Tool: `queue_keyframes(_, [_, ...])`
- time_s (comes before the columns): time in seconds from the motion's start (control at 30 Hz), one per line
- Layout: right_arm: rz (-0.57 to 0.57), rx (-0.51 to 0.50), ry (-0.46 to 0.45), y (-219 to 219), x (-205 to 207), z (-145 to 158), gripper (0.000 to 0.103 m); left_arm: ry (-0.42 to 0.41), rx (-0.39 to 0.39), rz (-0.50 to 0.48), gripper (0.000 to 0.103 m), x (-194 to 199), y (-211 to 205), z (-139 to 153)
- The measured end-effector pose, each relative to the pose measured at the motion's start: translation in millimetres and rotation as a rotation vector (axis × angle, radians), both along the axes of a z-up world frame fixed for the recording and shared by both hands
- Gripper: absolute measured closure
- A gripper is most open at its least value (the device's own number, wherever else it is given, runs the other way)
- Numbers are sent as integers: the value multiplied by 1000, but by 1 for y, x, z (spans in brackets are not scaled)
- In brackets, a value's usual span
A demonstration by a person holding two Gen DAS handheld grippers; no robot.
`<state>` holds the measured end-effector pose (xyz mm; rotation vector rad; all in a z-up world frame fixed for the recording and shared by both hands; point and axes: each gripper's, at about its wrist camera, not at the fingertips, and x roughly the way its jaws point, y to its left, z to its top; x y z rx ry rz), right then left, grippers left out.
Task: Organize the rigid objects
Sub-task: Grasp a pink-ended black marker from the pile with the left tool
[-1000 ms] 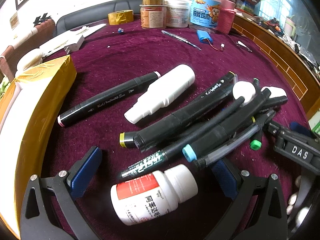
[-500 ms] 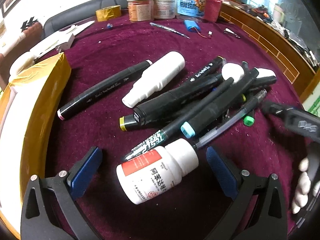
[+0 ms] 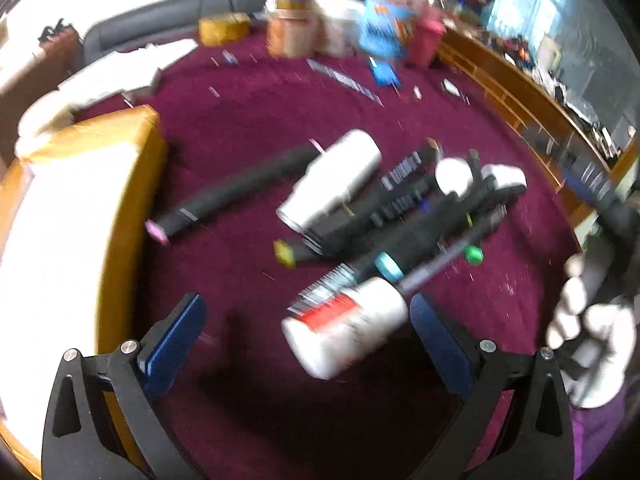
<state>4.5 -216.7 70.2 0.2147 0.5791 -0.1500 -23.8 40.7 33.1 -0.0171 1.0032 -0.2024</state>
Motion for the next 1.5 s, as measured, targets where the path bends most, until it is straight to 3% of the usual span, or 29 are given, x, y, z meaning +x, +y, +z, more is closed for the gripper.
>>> queue_keyframes(0.1, [-7,43,35,-12,8,-16,4,-56,49,-3,1,9,19,19])
queue_keyframes(0.2, [-31,87,3,-31,-5,-14,3,-95,144,-2,2,30,26,22])
queue_keyframes(0.3, [-18,130,29,-37,-2,-19,3,-95,165,-2,19,53,31,16])
queue_keyframes(0.4, [12,135,56,-34,0,-23,4,-43,143,-35,29,75,33,3])
queue_keyframes(0.5, [37,113,64,-27,0,-23,4,-10,229,-78,29,91,26,-11])
queue_keyframes(0.57, [48,100,63,-24,0,-23,4,49,217,-101,29,98,24,-20])
queue_keyframes(0.63, [53,93,64,-21,0,-22,4,55,226,-102,39,99,22,-20])
queue_keyframes(0.7, [56,89,67,-21,0,-23,4,61,189,-122,73,95,20,-20])
queue_keyframes(0.73, [57,92,72,-21,0,-23,4,69,148,-142,78,92,19,-20])
queue_keyframes(0.8, [58,99,84,-21,2,-24,4,66,151,-163,90,82,13,-20])
queue_keyframes(1.0, [52,120,94,-23,2,-25,4,102,90,-196,91,51,3,-18])
queue_keyframes(1.13, [57,116,96,-21,3,-25,4,107,72,-151,91,55,3,-16])
queue_keyframes(1.37, [48,119,102,-24,3,-26,4,-7,170,-158,91,50,-12,-20])
queue_keyframes(1.5, [49,110,104,-22,4,-26,4,-6,108,-137,91,47,-3,-18])
